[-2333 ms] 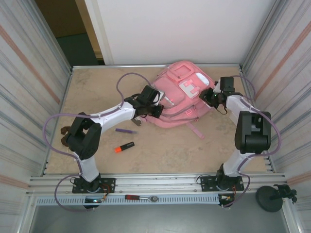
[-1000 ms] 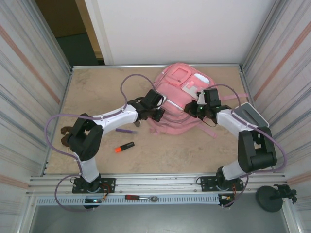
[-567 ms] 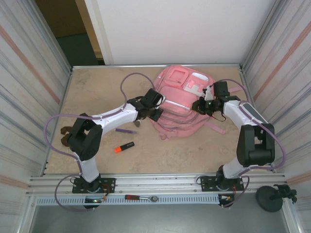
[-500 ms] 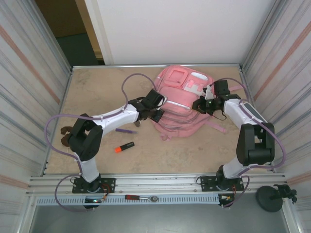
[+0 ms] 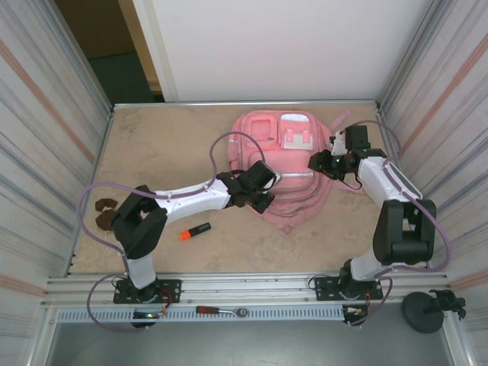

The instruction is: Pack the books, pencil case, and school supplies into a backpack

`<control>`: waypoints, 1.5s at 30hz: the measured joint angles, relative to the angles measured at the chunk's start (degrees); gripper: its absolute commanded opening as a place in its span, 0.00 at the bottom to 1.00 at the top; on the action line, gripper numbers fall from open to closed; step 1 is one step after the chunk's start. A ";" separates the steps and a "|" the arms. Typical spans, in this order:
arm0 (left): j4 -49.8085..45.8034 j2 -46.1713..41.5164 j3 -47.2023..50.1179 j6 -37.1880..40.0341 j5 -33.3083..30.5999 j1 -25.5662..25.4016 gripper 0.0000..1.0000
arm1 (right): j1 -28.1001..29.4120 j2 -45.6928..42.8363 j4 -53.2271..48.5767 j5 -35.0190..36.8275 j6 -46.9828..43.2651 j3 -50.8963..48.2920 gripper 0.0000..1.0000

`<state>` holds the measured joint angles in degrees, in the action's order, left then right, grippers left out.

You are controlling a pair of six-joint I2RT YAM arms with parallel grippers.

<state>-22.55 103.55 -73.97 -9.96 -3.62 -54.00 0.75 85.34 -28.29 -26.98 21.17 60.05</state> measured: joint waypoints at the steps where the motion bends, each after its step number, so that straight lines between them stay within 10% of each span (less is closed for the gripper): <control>1: -0.02 0.00 0.00 -0.24 0.13 -0.02 0.00 | 0.15 -2.32 0.57 0.76 0.61 -1.90 0.50; 18: -0.20 0.00 0.00 -0.59 -0.07 0.02 0.00 | 9.09 -13.53 10.58 7.52 11.28 -16.81 0.51; 27: -0.79 0.00 0.02 -0.39 -2.82 0.04 0.00 | 9.68 -13.16 12.96 13.29 12.85 -18.08 0.01; 45: 4.81 -1.92 4.04 9.18 -5.46 9.40 0.00 | 1.09 -8.55 8.76 1.44 4.00 -14.60 0.00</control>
<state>-17.74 101.62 -69.93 -0.78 -9.08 -44.60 1.85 76.79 -19.53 -25.54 25.17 45.45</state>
